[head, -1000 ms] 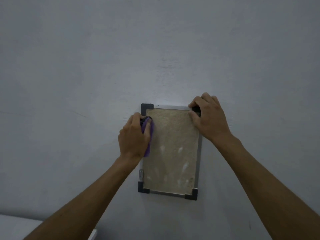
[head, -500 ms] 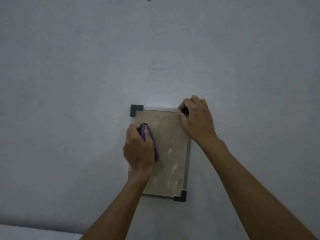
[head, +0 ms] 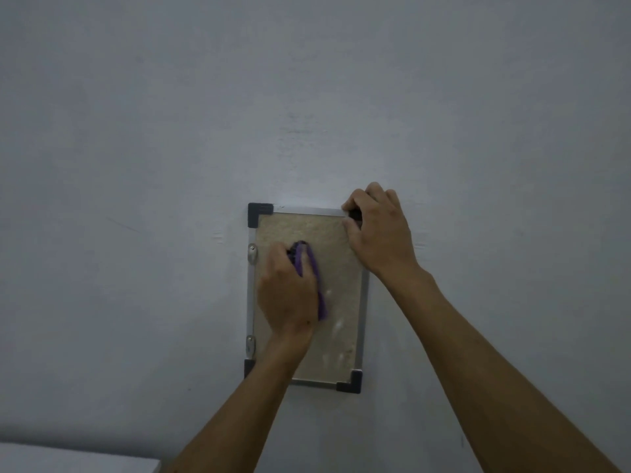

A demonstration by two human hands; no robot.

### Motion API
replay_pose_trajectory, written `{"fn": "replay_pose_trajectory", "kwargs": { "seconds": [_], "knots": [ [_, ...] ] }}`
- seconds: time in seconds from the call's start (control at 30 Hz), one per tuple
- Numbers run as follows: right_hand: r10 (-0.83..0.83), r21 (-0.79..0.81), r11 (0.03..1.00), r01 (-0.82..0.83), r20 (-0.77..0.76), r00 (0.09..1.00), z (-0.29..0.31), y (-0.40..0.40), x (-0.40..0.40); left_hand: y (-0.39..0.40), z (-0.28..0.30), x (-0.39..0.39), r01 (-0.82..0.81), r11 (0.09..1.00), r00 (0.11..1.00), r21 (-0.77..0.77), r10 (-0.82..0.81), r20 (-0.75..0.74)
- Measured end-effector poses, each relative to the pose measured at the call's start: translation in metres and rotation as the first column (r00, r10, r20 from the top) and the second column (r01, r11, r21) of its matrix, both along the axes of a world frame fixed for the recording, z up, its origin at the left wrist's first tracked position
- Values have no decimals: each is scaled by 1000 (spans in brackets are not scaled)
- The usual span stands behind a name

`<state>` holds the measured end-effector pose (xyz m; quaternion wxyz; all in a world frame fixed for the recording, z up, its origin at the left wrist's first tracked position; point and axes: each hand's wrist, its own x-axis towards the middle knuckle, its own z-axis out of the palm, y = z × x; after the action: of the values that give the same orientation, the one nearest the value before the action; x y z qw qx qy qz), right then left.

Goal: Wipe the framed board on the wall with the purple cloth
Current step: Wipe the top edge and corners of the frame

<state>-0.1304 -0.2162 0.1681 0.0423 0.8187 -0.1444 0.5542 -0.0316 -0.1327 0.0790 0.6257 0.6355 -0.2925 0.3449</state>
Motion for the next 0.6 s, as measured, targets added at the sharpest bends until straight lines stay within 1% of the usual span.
{"fn": "replay_pose_trajectory", "kwargs": {
  "seconds": [0.07,0.13,0.27,0.37,0.4,0.53,0.6],
  "knots": [
    [4,2,1000,-4,-3,1000,0,0,0,0,-3,-1,16,997,997,78,-22,80],
    [12,6,1000,-12,-13,1000,1,-1,-1,4,-1,4,10,997,996,71,-17,89],
    [49,14,999,-48,-39,998,3,-3,-4,6,11,13,-18,998,998,-60,15,-54],
    [59,12,998,-58,-50,997,5,-7,-6,-5,12,1,-20,995,993,-99,8,-118],
    [59,17,998,-59,-44,997,5,-7,-6,-9,11,-5,-11,997,994,-80,2,-107],
    [61,31,998,-60,-28,998,4,-4,-4,-9,8,-11,1,997,1000,72,-1,0],
    [60,29,998,-59,-41,997,5,-4,-5,-2,10,-5,-14,995,999,96,9,51]
  ]
}}
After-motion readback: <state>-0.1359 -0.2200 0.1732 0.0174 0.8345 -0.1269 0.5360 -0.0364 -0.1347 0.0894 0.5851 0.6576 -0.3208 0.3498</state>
